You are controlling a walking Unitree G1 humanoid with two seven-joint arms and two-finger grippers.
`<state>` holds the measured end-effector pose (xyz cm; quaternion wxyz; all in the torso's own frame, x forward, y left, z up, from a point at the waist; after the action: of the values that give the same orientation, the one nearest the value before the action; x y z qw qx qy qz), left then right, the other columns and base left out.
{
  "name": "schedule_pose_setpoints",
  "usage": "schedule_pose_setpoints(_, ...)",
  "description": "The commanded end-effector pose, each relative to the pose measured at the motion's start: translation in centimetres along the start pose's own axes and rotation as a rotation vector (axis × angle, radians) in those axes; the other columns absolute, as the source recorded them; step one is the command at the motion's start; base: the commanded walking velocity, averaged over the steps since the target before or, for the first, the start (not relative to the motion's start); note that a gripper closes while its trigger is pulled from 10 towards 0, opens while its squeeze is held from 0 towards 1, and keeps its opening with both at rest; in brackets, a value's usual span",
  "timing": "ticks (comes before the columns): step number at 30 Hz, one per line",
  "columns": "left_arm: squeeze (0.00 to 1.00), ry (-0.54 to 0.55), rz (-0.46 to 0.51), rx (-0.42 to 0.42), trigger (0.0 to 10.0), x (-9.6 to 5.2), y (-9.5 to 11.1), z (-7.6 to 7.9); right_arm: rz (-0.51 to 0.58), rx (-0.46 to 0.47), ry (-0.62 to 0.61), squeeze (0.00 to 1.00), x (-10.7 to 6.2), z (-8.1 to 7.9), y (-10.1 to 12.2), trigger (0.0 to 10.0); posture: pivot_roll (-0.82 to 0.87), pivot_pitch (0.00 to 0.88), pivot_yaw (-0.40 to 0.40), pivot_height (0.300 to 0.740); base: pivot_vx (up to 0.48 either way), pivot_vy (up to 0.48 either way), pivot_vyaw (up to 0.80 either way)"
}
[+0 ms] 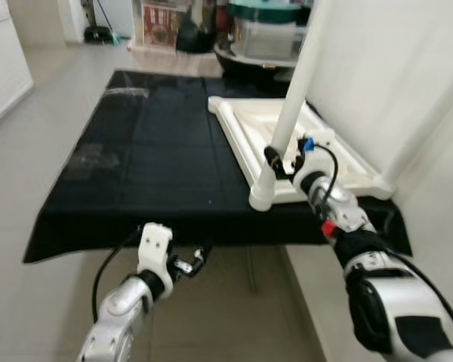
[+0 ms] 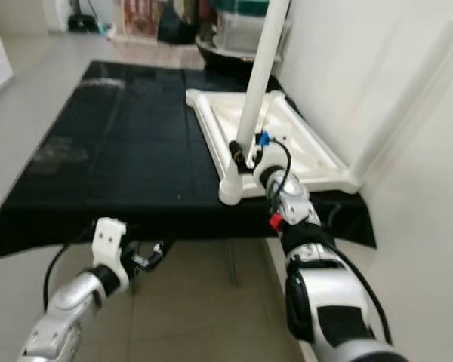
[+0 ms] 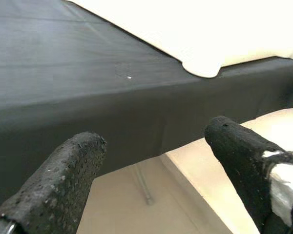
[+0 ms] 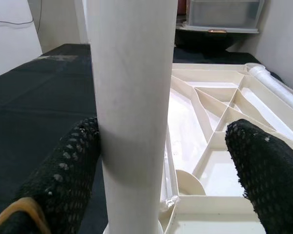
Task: Building children table
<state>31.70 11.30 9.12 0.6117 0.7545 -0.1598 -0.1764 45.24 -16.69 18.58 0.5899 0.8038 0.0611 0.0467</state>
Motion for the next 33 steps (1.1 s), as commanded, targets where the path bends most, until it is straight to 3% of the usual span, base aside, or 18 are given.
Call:
schedule_pose_setpoints(1,0.00,0.001,-0.014,-0.018,10.0,-0.2,-0.4,0.1,0.012,0.013,-0.025,0.00,-0.1,0.6,0.1,10.0,0.05,0.000,-0.165,0.740,0.000,0.000,0.00)
schedule_pose_setpoints(7,0.00,0.005,-0.016,-0.022,10.0,-0.3,-0.4,-0.2,0.008,0.014,-0.002,0.00,-0.2,0.3,-0.2,10.0,0.05,0.000,-0.165,0.740,0.000,0.000,0.00)
schedule_pose_setpoints(19,0.00,0.010,-0.013,-0.016,10.0,-0.2,-0.3,-0.4,0.000,0.006,0.032,0.00,-0.3,-0.1,-0.5,10.0,0.05,0.000,-0.158,0.740,0.000,0.336,0.00)
schedule_pose_setpoints(33,0.00,0.047,0.013,-0.011,10.0,0.1,0.3,-1.2,0.027,-0.044,0.045,0.00,-0.1,-0.5,0.4,10.0,0.05,0.000,-0.162,0.740,0.019,0.000,0.00)
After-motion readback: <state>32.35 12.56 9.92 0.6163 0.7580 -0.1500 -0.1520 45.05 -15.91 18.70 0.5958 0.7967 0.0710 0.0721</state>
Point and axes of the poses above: a point about 5 cm out from each wrist's last joint towards the gripper, its own x axis pointing out of the wrist towards the gripper, its own y axis along the axis of the wrist's last joint, z = x × y, the point moved 5 cm from there along x, pointing out of the wrist towards the gripper, and after that the axes turned 14 degrees about x, right-handed, at the moved point
